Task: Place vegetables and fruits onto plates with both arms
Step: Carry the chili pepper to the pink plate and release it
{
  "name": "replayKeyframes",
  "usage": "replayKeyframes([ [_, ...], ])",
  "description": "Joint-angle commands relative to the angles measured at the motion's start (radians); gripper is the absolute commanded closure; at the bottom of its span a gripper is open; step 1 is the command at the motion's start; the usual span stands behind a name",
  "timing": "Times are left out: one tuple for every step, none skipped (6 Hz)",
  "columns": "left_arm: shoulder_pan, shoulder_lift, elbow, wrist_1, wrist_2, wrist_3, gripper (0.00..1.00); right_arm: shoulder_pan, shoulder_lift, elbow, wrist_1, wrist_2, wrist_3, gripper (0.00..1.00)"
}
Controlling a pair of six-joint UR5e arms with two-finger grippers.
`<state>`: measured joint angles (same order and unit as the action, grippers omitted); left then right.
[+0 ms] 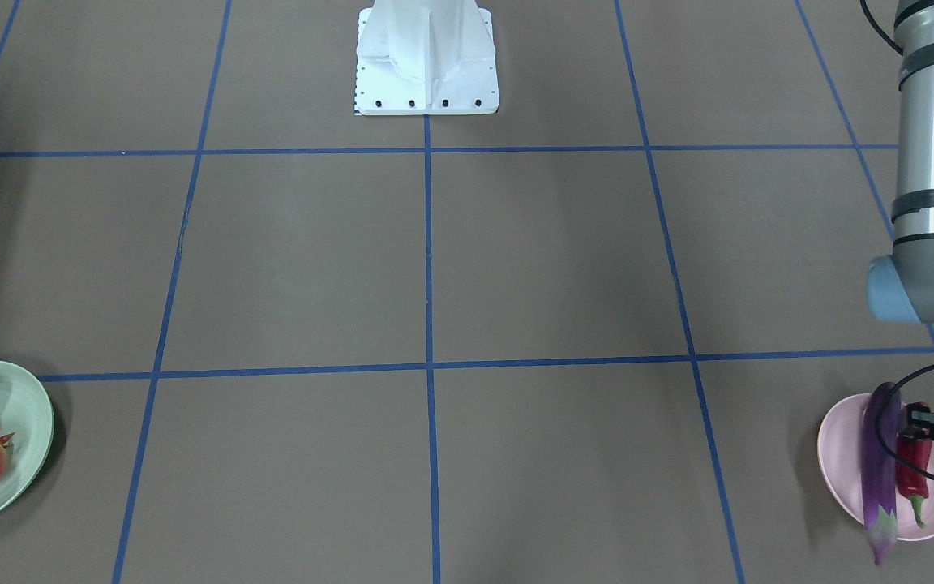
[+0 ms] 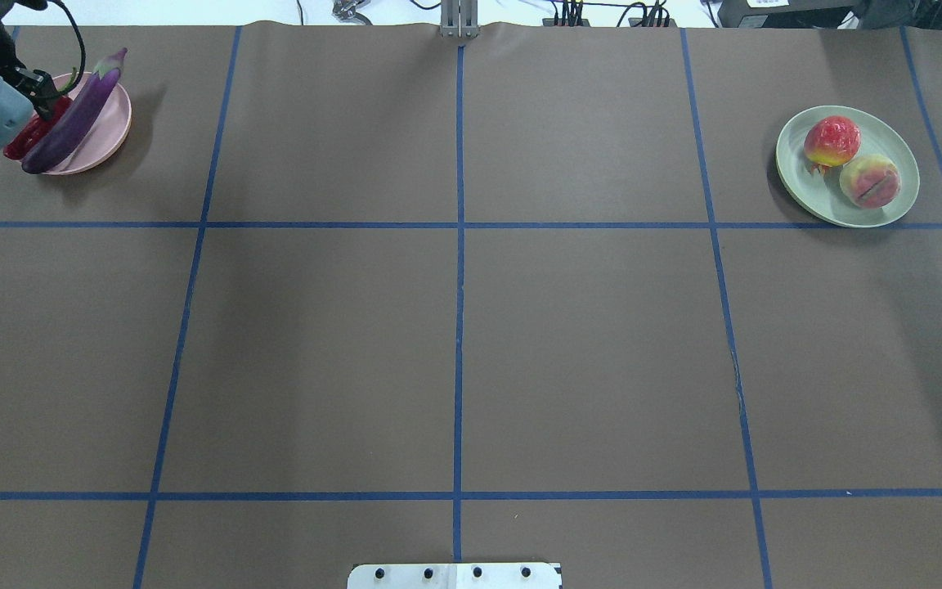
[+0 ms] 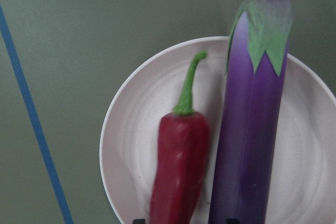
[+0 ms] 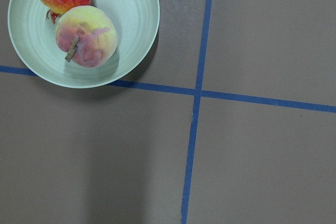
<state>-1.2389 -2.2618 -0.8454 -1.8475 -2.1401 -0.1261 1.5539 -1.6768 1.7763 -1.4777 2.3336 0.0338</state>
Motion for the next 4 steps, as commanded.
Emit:
replayKeyframes([
  [-0.011, 0.005, -0.085, 0.011, -0.081, -0.076, 0.00, 0.000, 0.000, 0.000, -0.004, -0.002, 0.000, 0.00],
  [-0.034, 0.104, -0.206, 0.011, -0.151, -0.076, 0.00, 0.002, 0.000, 0.002, -0.007, -0.003, -0.002, 0.00],
  [-0.081, 0.211, -0.348, 0.025, -0.188, -0.072, 0.00, 0.002, -0.001, 0.008, -0.013, -0.004, -0.002, 0.00],
  [-0.111, 0.328, -0.488, 0.025, -0.193, -0.067, 0.00, 0.002, -0.007, 0.008, -0.015, -0.002, -0.002, 0.00],
])
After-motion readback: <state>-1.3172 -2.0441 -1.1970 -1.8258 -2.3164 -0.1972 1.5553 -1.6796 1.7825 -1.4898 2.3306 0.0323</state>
